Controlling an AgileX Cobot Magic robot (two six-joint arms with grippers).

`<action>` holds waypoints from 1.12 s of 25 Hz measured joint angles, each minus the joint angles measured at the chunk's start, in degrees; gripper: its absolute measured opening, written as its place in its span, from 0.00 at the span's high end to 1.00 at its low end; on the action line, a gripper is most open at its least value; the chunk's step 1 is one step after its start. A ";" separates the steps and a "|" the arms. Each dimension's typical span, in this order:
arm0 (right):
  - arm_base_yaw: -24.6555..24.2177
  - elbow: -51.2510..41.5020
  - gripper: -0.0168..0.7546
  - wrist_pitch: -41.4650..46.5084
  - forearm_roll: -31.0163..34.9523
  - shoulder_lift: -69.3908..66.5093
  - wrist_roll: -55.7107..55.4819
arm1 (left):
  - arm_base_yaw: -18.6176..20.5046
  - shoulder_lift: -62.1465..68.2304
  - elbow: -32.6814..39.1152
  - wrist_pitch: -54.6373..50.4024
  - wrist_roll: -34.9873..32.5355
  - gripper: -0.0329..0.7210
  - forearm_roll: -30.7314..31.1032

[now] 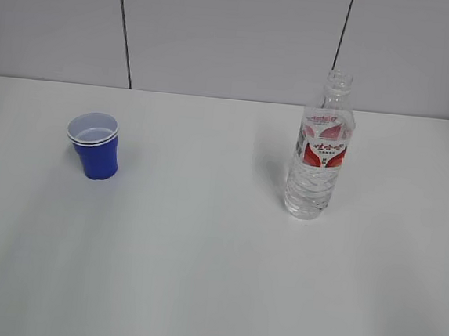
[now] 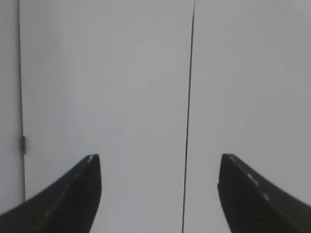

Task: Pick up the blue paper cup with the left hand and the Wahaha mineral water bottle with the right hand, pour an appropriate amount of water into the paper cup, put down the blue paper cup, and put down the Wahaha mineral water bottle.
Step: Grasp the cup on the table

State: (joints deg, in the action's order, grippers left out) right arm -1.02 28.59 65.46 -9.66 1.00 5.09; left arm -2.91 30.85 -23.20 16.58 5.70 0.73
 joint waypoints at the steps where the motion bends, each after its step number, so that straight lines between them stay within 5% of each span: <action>1: 0.00 0.00 0.22 0.00 0.00 0.00 0.00 | 0.00 1.58 0.08 0.84 0.30 0.20 0.12; 11: 0.00 0.00 0.22 0.00 0.00 0.00 -0.03 | -4.59 19.92 0.13 22.58 2.23 0.20 8.52; 28: 0.00 0.00 0.22 0.00 0.00 0.00 -0.03 | -6.60 49.38 0.13 39.20 2.36 0.20 9.08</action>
State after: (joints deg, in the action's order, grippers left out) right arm -1.02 28.59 65.46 -9.66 1.00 5.06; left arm -9.50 80.23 -23.06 55.79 8.06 9.81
